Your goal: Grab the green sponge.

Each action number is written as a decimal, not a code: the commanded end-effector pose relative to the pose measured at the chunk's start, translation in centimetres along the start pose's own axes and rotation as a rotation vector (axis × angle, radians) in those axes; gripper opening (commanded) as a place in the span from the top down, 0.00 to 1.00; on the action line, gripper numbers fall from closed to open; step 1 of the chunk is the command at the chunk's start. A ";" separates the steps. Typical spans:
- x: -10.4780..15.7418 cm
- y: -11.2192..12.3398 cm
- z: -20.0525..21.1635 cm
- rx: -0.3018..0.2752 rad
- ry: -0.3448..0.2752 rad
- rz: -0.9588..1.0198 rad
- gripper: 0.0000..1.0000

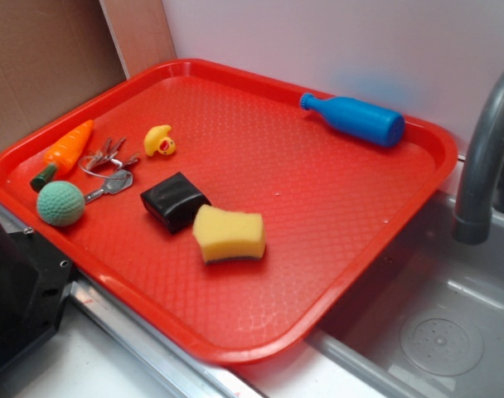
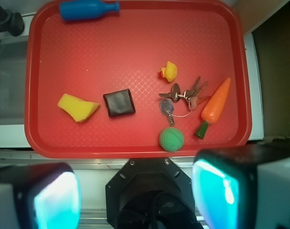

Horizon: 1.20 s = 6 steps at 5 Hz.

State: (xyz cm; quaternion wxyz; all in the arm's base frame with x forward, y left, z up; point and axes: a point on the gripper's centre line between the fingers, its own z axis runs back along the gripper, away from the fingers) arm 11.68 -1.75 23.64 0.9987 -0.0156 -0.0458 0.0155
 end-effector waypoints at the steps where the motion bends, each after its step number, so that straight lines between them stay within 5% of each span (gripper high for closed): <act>1: 0.0 0.0 0.0 0.000 0.000 0.000 0.00; 3: 1.0 -6.9 -8.7 -0.109 0.022 -0.491 0.00; 4: 1.9 -9.0 -13.1 -0.108 0.019 -0.717 0.00; 6: 3.6 -9.6 -18.8 -0.092 0.029 -0.851 0.00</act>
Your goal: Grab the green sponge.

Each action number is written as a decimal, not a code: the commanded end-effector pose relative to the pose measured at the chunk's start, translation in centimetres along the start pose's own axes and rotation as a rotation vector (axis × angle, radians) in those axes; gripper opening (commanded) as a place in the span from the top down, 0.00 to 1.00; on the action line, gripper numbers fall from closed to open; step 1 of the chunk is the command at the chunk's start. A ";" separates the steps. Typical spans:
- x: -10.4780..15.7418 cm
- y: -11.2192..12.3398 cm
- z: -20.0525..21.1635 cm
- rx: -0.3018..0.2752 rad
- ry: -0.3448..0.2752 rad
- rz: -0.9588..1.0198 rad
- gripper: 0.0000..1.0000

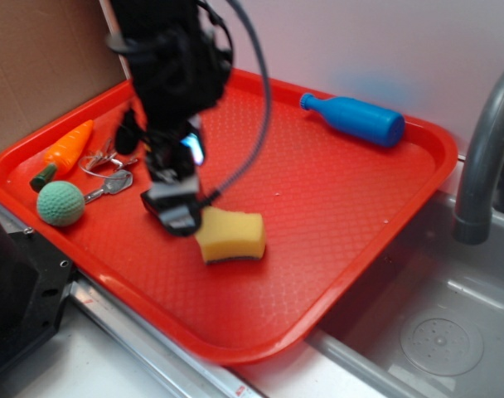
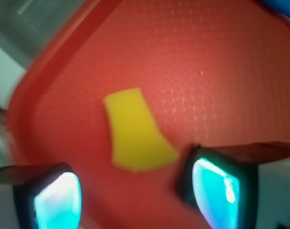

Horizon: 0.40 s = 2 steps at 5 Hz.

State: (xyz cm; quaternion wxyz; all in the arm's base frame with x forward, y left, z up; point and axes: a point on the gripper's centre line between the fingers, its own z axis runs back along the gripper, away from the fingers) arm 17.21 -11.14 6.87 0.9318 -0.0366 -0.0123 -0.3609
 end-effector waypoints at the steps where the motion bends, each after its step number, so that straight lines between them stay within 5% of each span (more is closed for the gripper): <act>1: -0.5 -0.6 -3.6 -0.018 -0.025 -0.066 0.00; 2: -3.8 -3.1 -5.4 -0.050 -0.080 0.027 1.00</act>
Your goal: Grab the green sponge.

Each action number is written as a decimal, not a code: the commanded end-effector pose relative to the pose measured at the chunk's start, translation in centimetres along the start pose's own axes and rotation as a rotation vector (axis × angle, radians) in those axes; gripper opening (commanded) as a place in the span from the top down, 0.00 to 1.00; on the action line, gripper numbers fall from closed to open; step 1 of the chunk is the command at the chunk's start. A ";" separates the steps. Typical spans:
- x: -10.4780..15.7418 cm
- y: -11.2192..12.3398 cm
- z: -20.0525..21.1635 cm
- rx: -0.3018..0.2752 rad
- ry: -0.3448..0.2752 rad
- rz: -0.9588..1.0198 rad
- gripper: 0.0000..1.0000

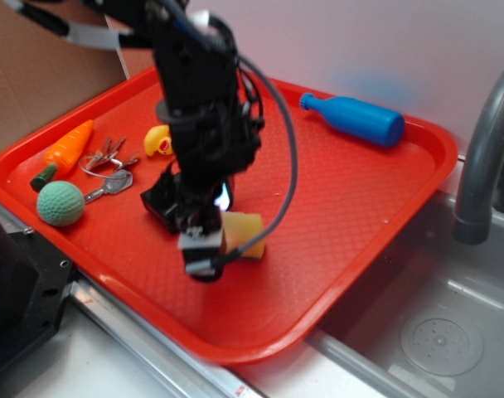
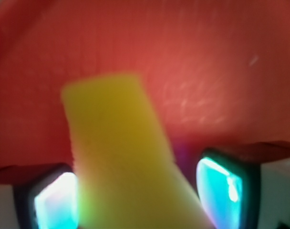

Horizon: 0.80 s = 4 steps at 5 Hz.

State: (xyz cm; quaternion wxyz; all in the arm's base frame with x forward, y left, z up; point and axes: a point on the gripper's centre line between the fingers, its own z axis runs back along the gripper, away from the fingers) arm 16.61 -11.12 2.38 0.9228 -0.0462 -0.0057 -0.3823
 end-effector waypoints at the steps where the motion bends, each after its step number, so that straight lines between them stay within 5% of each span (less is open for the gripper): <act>1: -3.5 -2.2 0.4 -0.025 -0.113 0.122 1.00; 2: -2.3 0.3 5.5 -0.009 -0.134 0.250 1.00; 3: -3.2 1.0 10.4 0.010 -0.013 0.439 1.00; 4: -3.4 0.4 15.5 0.103 0.038 0.543 1.00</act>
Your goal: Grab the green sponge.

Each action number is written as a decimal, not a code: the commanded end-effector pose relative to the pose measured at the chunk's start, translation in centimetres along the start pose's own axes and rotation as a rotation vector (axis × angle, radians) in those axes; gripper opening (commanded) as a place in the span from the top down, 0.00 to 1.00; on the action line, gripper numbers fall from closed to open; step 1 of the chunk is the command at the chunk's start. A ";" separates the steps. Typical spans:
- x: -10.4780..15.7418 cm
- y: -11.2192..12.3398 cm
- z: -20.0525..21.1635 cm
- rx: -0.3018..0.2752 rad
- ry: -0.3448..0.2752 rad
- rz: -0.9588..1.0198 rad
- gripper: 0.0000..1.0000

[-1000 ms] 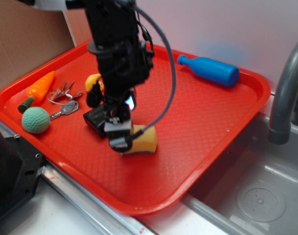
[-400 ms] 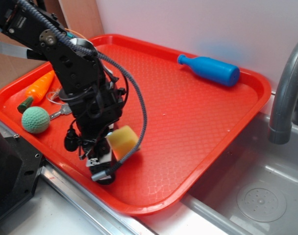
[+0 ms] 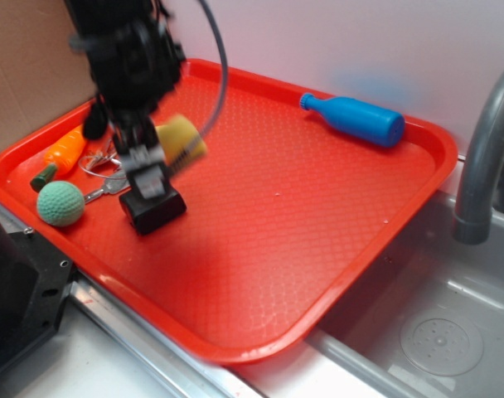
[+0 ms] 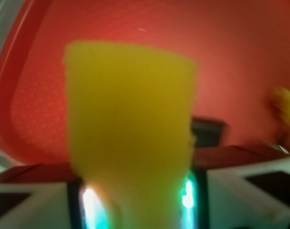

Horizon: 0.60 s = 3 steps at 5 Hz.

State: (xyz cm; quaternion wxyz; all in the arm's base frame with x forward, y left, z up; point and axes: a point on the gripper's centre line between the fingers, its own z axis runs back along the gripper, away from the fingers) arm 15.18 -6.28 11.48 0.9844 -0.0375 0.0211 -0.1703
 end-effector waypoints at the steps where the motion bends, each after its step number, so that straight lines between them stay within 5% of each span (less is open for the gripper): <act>1: 0.6 -0.6 10.3 0.122 -0.025 0.198 1.00; 3: 1.4 2.7 13.6 0.101 -0.117 0.388 1.00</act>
